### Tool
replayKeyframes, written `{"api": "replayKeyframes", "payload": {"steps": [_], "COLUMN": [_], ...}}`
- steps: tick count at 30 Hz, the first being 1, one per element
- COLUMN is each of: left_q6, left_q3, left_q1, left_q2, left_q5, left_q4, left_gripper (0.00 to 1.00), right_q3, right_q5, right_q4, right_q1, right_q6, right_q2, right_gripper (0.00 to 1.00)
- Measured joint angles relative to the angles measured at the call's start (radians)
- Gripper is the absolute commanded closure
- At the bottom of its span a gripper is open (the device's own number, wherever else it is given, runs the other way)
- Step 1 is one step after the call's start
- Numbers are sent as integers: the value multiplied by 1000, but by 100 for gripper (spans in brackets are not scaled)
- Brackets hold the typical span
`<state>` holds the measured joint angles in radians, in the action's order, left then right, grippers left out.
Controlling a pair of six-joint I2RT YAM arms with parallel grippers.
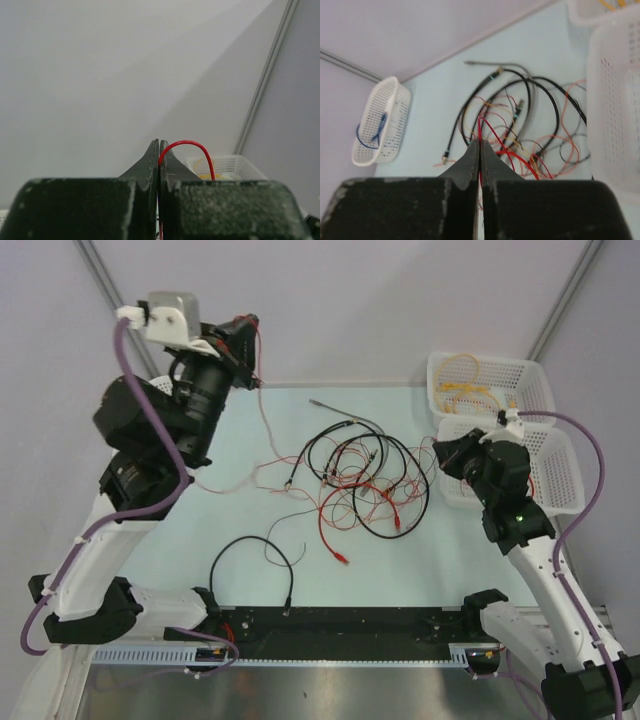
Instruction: Untangle the cables
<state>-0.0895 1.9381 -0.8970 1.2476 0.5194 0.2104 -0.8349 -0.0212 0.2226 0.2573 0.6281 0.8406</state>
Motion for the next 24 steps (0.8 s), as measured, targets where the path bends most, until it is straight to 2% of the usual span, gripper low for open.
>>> {"api": "replayKeyframes", "payload": {"steps": [5,11,17,24], "left_q6": [57,117,162,224], "left_q3": [-238,-448,-597,-728], "left_q1": [13,24,43,81], "left_q2": [-58,-142,-242,-277], "left_q5": [-10,-28,-34,-73], "left_q4": [-22,-49,-82,-113], "left_gripper": [100,100,100,100], "right_q3": [-214,-417,-538,-813], "right_q5": [-36,-125,-245,-385], "right_q4": [-5,-14,9,13], "right_q1": [0,-6,-31,-40], "right_q6": [-31,-86,-163,-266], "right_q2": [40,90,122,213], "right_gripper": [100,100,100,100]}}
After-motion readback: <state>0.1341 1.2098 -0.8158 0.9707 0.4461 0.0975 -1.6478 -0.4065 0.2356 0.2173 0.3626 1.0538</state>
